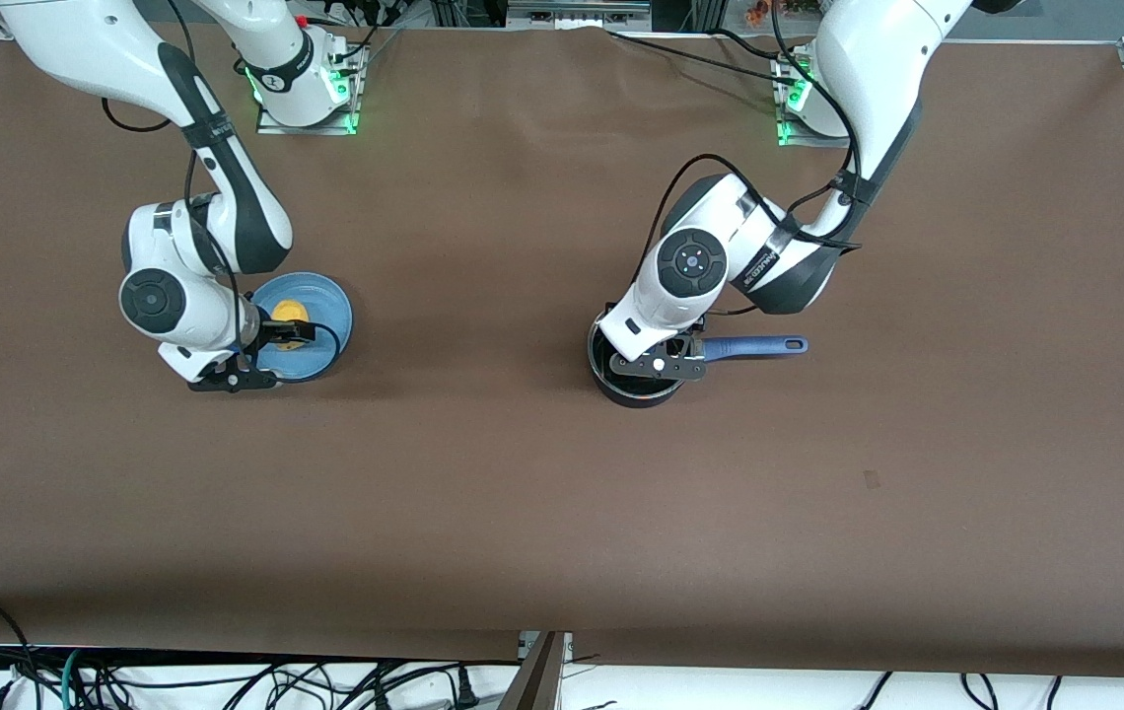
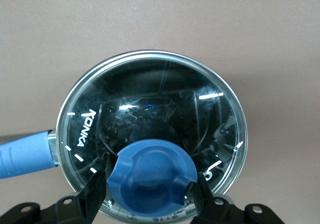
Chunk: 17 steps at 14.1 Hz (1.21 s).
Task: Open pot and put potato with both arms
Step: 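Grasp the lid knob with the left gripper while the right gripper grasps the potato, then lift the lid off with the left gripper while the right gripper lifts the potato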
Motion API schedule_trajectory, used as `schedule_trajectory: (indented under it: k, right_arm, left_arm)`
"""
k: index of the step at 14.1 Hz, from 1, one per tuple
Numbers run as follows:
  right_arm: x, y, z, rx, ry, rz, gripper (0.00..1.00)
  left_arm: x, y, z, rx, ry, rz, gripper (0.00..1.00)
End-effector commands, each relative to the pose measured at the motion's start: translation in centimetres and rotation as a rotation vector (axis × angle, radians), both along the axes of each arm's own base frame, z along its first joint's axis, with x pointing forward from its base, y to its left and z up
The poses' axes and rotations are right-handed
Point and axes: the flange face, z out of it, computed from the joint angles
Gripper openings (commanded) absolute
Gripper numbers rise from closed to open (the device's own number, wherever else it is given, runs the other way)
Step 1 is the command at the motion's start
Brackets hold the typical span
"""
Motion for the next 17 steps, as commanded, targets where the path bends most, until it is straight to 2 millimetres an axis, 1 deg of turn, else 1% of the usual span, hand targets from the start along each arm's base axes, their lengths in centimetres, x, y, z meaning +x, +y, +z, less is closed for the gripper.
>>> schedule_trajectory:
  k: [1,3,4,5,6,7,8,9,10,11,12,13,15,17]
  right_arm:
    - [-1.2,0.1,-1.2,-0.008,-0.017,0.008,1.0]
    - [-1.3,0.1,-1.7,-0.008,-0.013,0.005,0.99]
    - [-1.4,0.2,-2.0,-0.005,-0.019,0.006,0.92]
    - [-1.8,0.1,-2.4,-0.003,-0.021,0.007,0.76]
    - [-1.8,0.1,-2.4,-0.003,-0.021,0.007,0.54]
    - [-1.8,0.1,-2.4,-0.003,-0.021,0.007,0.38]
    - [-1.8,0.1,-2.4,-0.004,-0.02,0.0,0.27]
    - [-1.8,0.1,-2.4,-0.004,-0.019,-0.002,0.18]
    - [-1.7,0.1,-2.4,-0.004,-0.019,-0.005,0.13]
    - [-1.5,0.2,-2.0,-0.003,-0.026,-0.002,0.09]
    - [-0.8,0.3,-1.0,0.002,-0.048,0.004,0.08]
    - [-0.2,0.6,0.2,0.007,-0.066,0.015,0.07]
    - [1.1,1.8,3.5,0.006,-0.08,0.018,0.07]
    - [2.6,4.0,6.6,0.017,-0.078,0.038,0.07]
  left_arm:
    - [0.6,-0.4,0.3,0.007,-0.026,-0.017,0.76]
    - [0.8,-0.5,0.5,0.003,-0.031,-0.015,0.72]
    - [1.0,-0.5,0.6,0.0,-0.032,-0.011,0.7]
    - [1.1,-0.6,0.8,-0.002,-0.035,-0.011,0.68]
    - [1.1,-0.6,0.8,-0.003,-0.036,-0.012,0.63]
    - [1.2,-0.5,0.8,-0.002,-0.036,-0.01,0.62]
    - [1.2,-0.5,0.8,-0.002,-0.036,-0.01,0.57]
    - [1.2,-0.5,0.8,-0.002,-0.036,-0.01,0.53]
    - [1.2,-0.5,0.9,-0.003,-0.038,-0.01,0.45]
    - [1.2,-0.4,0.9,-0.001,-0.039,-0.012,0.3]
    - [1.2,-0.4,0.9,-0.001,-0.039,-0.012,0.14]
    - [1.3,-0.3,1.0,-0.001,-0.04,-0.01,0.02]
    - [1.2,-0.2,1.1,0.002,-0.035,-0.009,0.0]
    - [1.5,0.2,1.6,0.0,-0.041,-0.004,0.0]
